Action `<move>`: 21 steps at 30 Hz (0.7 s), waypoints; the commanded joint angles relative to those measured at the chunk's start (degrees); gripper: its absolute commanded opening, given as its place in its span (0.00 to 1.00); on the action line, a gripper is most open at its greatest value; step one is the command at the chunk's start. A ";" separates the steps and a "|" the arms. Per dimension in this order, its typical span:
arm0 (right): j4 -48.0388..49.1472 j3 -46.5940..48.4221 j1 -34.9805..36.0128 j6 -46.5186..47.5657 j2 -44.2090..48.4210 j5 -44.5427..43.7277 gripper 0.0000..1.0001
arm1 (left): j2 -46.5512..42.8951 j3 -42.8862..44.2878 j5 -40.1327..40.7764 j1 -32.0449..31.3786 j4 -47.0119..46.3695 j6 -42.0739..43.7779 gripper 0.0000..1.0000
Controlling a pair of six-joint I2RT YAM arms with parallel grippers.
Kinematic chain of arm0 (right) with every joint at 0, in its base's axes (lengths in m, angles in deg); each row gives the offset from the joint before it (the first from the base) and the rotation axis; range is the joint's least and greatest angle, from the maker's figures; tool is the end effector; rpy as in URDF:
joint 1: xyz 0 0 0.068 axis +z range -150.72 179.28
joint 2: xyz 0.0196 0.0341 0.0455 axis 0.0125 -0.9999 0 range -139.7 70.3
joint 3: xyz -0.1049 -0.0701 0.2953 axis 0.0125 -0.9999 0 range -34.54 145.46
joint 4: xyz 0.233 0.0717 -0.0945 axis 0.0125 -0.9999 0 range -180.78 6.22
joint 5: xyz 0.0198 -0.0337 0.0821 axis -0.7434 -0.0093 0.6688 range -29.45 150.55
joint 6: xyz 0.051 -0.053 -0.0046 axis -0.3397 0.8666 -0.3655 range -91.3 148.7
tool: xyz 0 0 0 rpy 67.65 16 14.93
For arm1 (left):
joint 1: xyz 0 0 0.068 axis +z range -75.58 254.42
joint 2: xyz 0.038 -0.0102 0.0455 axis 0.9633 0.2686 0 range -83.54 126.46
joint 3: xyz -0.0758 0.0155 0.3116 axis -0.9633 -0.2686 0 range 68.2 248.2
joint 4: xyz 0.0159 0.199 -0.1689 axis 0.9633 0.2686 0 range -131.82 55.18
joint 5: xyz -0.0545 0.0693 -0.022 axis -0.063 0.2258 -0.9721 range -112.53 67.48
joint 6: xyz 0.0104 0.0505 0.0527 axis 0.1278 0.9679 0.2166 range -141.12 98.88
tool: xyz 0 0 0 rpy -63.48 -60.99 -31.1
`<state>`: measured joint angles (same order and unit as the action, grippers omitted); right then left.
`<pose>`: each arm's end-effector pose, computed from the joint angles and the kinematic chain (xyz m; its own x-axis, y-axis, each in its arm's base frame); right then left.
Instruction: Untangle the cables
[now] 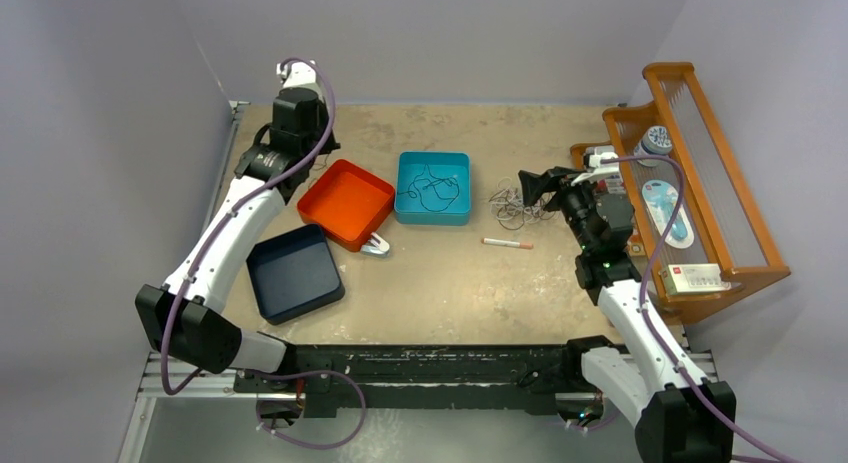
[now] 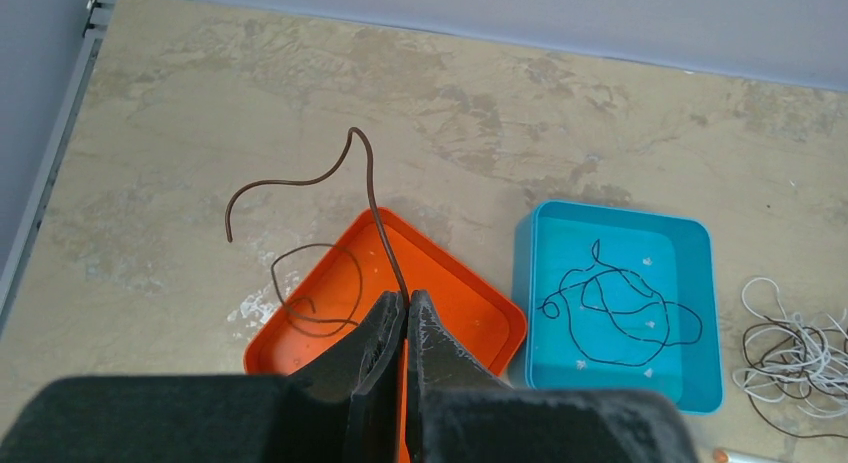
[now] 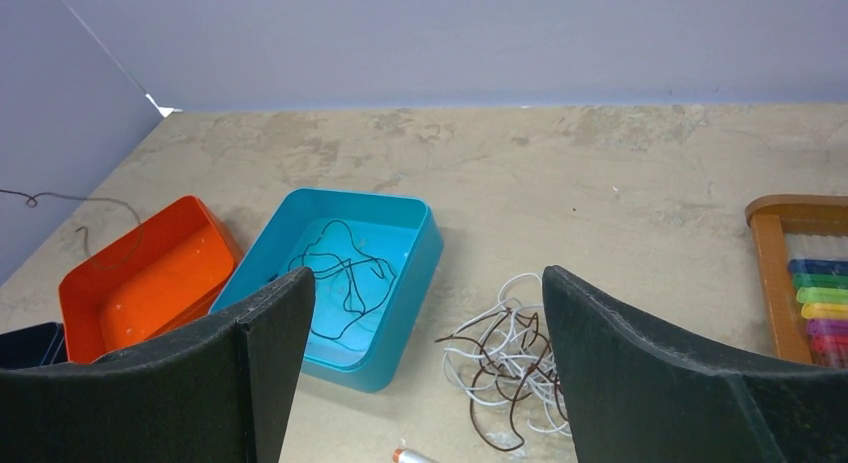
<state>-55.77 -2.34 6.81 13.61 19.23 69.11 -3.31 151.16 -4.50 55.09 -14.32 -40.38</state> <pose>0.2043 0.0361 0.3565 0.0806 0.2704 -0.9594 -0.3067 0.9225 0.2343 0.3168 -0.0911 0.4386 -0.3896 -0.1959 -0.8999 -0.0836 0.9806 -0.1772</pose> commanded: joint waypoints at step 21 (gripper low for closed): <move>2.84 2.03 -0.15 0.57 -2.67 0.12 0.89 | 0.44 -3.53 -6.67 4.14 -4.22 -2.81 0.00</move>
<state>-56.06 -2.31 6.81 13.61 16.74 69.09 -3.20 147.35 -7.56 58.78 -14.91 -42.44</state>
